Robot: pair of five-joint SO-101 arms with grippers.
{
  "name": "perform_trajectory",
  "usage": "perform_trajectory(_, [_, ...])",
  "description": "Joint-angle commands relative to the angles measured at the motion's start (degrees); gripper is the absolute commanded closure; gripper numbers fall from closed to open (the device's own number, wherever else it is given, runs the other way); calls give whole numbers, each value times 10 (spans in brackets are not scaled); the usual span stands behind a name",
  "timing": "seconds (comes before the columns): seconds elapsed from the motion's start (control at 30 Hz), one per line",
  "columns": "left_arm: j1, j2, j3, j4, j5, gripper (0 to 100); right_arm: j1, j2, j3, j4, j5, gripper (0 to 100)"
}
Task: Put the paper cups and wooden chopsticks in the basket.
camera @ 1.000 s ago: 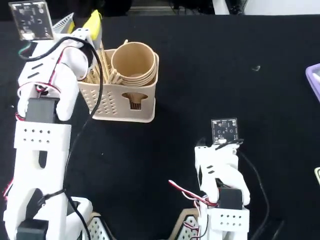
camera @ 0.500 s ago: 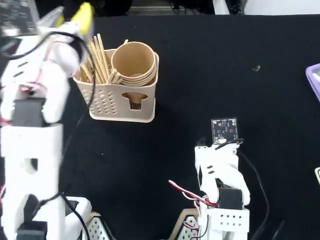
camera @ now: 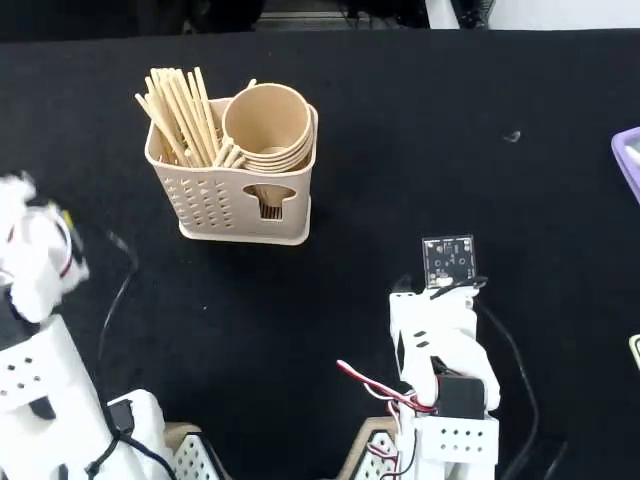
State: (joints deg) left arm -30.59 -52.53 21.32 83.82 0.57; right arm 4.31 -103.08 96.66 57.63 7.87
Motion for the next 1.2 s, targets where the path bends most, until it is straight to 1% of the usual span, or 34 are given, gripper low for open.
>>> perform_trajectory(0.0, [-39,-91,199,-41,-14,927,-8,-54,-1,2,1,875])
perform_trajectory(0.1, [-44,-171,317,-111,-14,927,-8,-54,-2,2,0,885])
perform_trajectory(0.2, [-39,-267,424,-172,-14,928,-9,-55,-5,-5,5,985])
perform_trajectory(0.23, [-38,-301,453,-185,-14,928,-9,-55,-5,-12,5,988])
perform_trajectory(0.3, [-38,-371,507,-199,-14,928,-9,-55,-2,-20,5,986])
perform_trajectory(0.47, [-38,-530,625,-193,-15,925,-9,-55,-1,-43,1,987])
perform_trajectory(0.6, [-38,-501,673,-176,-15,926,-21,-53,-1,-42,5,985])
perform_trajectory(0.77, [-38,-519,725,-148,-14,927,-38,-54,-1,65,5,984])
perform_trajectory(0.83, [-38,-522,756,-149,-14,924,-40,-54,-1,91,0,984])
perform_trajectory(0.9, [-34,-520,760,-140,-11,925,-40,-54,-1,107,0,983])
perform_trajectory(0.97, [-28,-520,760,-111,-11,925,-40,-54,-1,133,-1,983])
perform_trajectory(1.0, [-22,-520,760,-105,-10,927,-40,-54,-1,149,-8,983])
perform_trajectory(1.07, [-13,-520,760,-109,-10,927,-40,-54,-2,172,-53,983])
perform_trajectory(1.17, [7,-520,760,-108,-10,927,-40,-54,-1,170,-123,983])
